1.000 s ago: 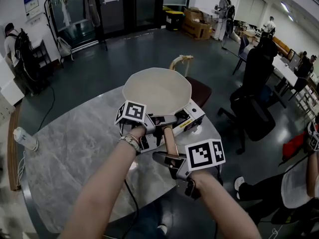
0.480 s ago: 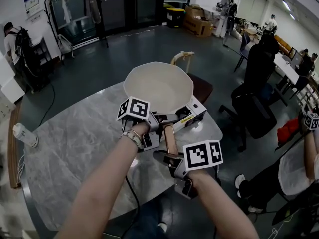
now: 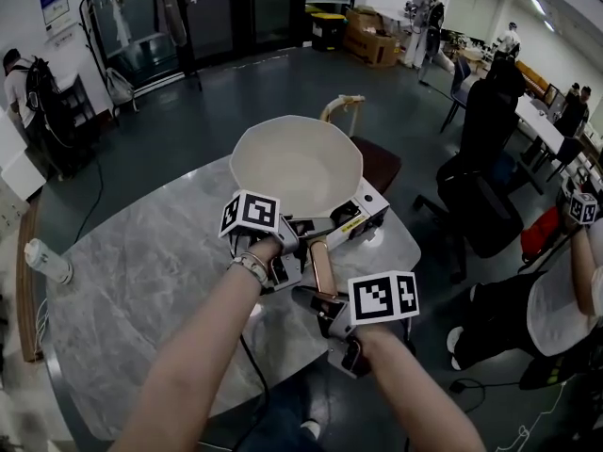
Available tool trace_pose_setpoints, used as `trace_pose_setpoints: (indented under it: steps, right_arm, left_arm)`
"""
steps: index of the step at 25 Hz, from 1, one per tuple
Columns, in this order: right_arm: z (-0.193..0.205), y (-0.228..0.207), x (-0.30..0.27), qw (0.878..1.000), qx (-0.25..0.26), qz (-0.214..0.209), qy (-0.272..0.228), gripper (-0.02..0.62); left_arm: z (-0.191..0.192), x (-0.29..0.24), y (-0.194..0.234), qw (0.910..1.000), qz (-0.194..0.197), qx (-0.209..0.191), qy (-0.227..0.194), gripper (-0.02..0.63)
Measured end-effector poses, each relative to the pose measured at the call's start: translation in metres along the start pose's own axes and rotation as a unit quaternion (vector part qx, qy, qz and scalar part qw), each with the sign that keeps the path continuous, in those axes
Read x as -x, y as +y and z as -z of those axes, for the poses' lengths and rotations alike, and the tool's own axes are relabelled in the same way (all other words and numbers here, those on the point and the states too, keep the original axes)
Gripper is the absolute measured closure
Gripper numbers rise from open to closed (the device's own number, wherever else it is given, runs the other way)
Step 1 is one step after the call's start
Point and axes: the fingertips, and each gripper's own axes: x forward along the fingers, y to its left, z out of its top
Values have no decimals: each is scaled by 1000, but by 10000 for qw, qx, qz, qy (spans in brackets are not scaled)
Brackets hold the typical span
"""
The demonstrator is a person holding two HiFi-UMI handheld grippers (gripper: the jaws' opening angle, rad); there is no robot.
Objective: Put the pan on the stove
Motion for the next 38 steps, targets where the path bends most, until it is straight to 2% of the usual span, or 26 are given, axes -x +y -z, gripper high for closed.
trace_pose_setpoints:
  steps: [4,12,20,28,38]
  right_arm:
    - [0,-4,0,9999,-82,53,-106,526]
    - [0,-16,5,9996,-36,200,-173,531]
    - [-2,-29,9,9988,12,429,-231,522]
    - [0,-35,15,9987,-288,332,-263,506]
    - [5,-46,15,9955,-779,126,-525,502]
  left_arm:
    - [-4,13,6,9993,122,280,-233,372]
    - [0,33,5,9988,285,227,-317,368]
    - [6,47,3,9980,357,231,-468,316]
    - [12,59,5,9944,503,478,-798,291]
    - [29,65,11,9950,492,503,-715,291]
